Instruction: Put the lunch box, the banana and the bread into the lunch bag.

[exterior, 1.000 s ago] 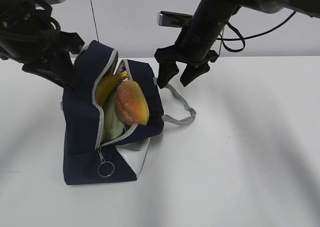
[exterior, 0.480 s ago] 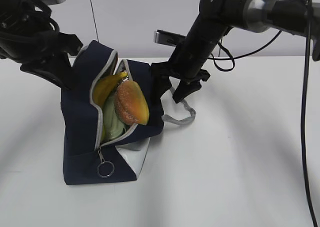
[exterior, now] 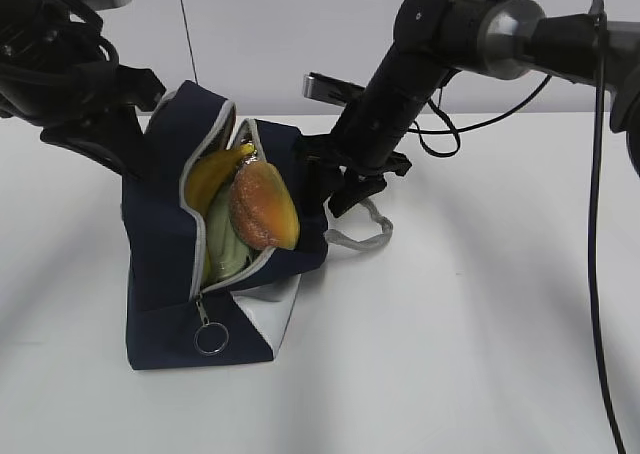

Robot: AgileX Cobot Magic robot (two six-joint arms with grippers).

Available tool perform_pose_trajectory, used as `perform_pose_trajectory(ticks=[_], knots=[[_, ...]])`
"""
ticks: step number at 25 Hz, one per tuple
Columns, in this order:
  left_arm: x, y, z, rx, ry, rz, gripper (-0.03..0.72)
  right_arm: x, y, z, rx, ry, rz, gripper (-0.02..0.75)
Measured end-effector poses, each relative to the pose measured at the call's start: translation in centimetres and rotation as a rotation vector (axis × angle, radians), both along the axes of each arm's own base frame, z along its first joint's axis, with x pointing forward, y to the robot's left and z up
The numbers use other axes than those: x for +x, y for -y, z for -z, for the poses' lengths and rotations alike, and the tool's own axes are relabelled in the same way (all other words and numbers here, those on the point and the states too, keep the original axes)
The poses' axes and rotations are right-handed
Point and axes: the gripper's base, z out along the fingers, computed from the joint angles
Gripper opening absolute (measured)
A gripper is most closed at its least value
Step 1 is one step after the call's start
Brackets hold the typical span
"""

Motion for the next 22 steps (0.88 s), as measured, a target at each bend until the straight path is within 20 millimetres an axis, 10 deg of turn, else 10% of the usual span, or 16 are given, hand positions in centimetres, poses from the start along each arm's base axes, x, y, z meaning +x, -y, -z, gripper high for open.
perform_pose_trajectory(ticks=[9, 15, 22], knots=[[0.0, 0.0, 0.0, 0.0, 0.001, 0.0, 0.027, 0.0, -0.2, 0.5, 0.012, -0.007, -0.014, 0.024], [0.0, 0.0, 0.0, -0.001, 0.004, -0.001, 0.027, 0.1, 0.0, -0.1, -0.009, 0.011, -0.009, 0.01], [0.5, 1.0, -0.6, -0.125, 0.058, -0.015, 0.027, -0.8, 1.8, -6.9, -0.171, 0.183, 0.02, 0.009]])
